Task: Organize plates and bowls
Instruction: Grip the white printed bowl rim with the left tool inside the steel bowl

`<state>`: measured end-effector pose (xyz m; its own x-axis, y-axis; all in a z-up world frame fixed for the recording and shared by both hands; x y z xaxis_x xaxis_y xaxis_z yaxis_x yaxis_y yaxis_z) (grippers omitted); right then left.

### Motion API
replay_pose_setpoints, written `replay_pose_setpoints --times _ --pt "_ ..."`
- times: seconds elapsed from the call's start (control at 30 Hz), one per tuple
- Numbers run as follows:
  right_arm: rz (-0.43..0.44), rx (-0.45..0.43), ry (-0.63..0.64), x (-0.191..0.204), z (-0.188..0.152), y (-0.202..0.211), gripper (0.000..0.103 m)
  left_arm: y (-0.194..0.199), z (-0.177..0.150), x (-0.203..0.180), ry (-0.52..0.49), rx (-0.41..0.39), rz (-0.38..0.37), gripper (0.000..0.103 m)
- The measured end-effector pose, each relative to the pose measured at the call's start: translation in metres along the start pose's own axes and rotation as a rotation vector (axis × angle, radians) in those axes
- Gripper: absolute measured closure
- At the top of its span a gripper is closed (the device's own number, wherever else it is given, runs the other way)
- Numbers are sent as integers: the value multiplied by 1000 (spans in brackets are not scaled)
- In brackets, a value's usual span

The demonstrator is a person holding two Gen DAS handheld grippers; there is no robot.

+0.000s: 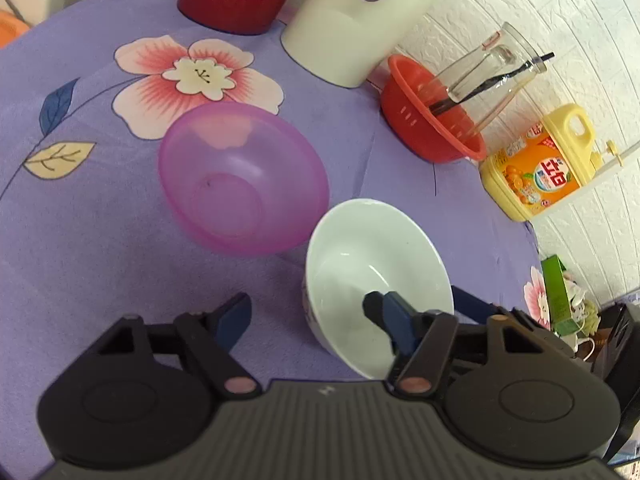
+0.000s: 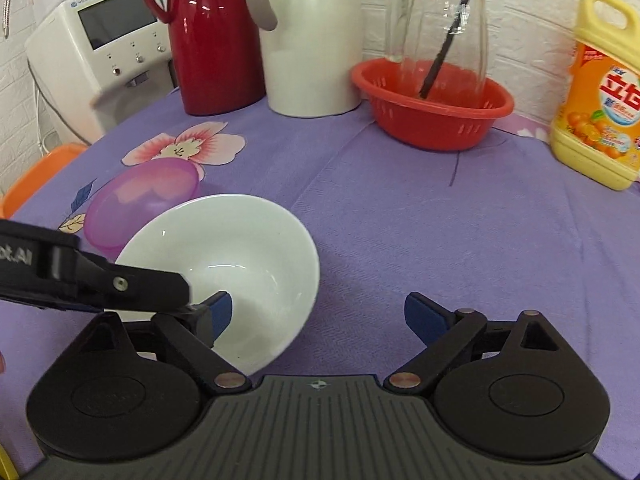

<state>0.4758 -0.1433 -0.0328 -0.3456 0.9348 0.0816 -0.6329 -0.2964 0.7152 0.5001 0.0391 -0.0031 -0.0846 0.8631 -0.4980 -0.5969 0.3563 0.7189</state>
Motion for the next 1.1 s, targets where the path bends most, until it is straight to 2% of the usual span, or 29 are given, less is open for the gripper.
replay_pose_setpoints --times 0.07,0.23,0.27,0.3,0.37,0.43,0.57,0.67,0.77,0.97,1.1 --pt "6 -4 23 3 1 -4 0 -3 1 1 9 0 -8 53" --pt "76 4 19 5 1 -8 0 -7 3 -1 -8 -16 -47 74" --pt "87 5 28 8 2 -6 3 -8 3 -3 -20 -21 -47 76" --pt "94 6 42 11 3 -5 15 -7 3 -6 -35 -24 -45 77" --pt "82 9 67 18 4 0 25 -6 2 -12 -56 -26 -42 77" --pt "70 17 69 21 1 4 25 -4 0 -13 -60 -14 -42 77" --pt "63 15 48 21 -7 21 25 8 -11 -16 -71 -8 -64 77" --pt "71 0 51 28 -14 41 11 18 -20 -22 -81 1 -79 77" --pt "23 -21 106 38 -22 68 5 34 -35 -32 -90 14 -116 77" --pt "4 -27 57 36 -47 114 4 70 -72 -52 -113 30 -164 77" --pt "-21 -34 37 37 -74 149 3 94 -108 -67 -155 51 -196 77"
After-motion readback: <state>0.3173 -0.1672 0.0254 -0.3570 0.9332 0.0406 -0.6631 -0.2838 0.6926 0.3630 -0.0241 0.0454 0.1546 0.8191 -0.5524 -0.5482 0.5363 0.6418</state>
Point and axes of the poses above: each gripper's, at about its wrist camera, not at the fingertips, and y roughly against the way its jaws point, x to its left, z to its top, the point moved 1 cm from there along -y, roughly the way its jaws point, and after that the axes turned 4 degrees about -y, right-handed, at the moved point
